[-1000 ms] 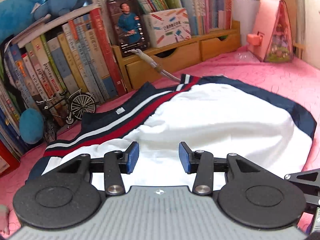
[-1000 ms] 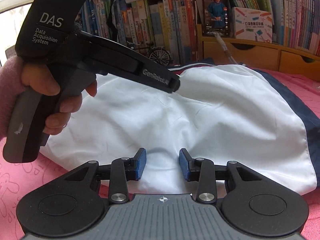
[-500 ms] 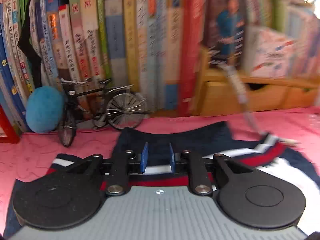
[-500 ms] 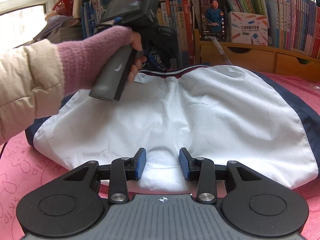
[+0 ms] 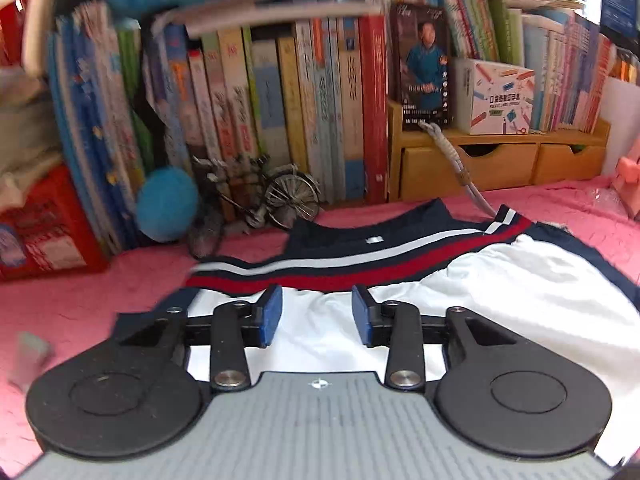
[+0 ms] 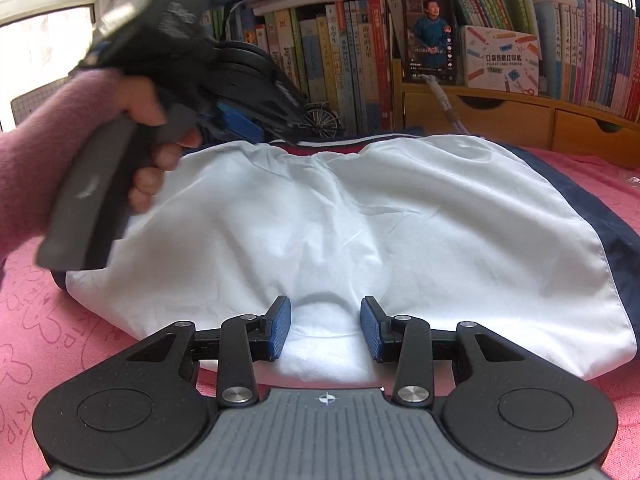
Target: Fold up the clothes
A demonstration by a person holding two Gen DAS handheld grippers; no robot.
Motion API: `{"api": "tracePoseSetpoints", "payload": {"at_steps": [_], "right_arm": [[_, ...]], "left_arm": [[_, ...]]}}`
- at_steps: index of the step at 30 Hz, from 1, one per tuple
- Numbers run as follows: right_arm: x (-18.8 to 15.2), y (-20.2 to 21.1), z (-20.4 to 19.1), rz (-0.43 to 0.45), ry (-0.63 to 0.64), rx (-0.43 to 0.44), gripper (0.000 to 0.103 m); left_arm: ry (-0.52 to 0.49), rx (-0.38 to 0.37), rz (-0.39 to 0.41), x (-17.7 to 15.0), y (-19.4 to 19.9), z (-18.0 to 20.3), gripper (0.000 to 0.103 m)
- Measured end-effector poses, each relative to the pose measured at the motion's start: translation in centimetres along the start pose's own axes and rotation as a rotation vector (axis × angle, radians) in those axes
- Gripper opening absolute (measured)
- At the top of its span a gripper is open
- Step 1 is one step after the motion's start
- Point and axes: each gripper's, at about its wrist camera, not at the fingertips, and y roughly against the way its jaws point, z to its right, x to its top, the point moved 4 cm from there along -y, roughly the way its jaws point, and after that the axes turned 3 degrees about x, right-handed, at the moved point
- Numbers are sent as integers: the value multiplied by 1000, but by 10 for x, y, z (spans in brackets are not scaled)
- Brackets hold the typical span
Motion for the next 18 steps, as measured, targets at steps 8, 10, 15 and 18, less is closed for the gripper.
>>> {"api": "tracePoseSetpoints", "payload": {"at_steps": [8,10,15,18], "right_arm": [[8,8,-52,76,386,-29,52],[11,7,-68,102,508,-44,53],[1,-4,-43,40,612,-159,53],[-8,11,24,3,562,-310,53]], "left_arm": [[-266,238,-45,-93,54,-20,61],[-291,314,-52,-105,54,-30,61],[-343,395,-38,-125,62,-51,62],[-302,376,-37,-131,73,-60,62]]}}
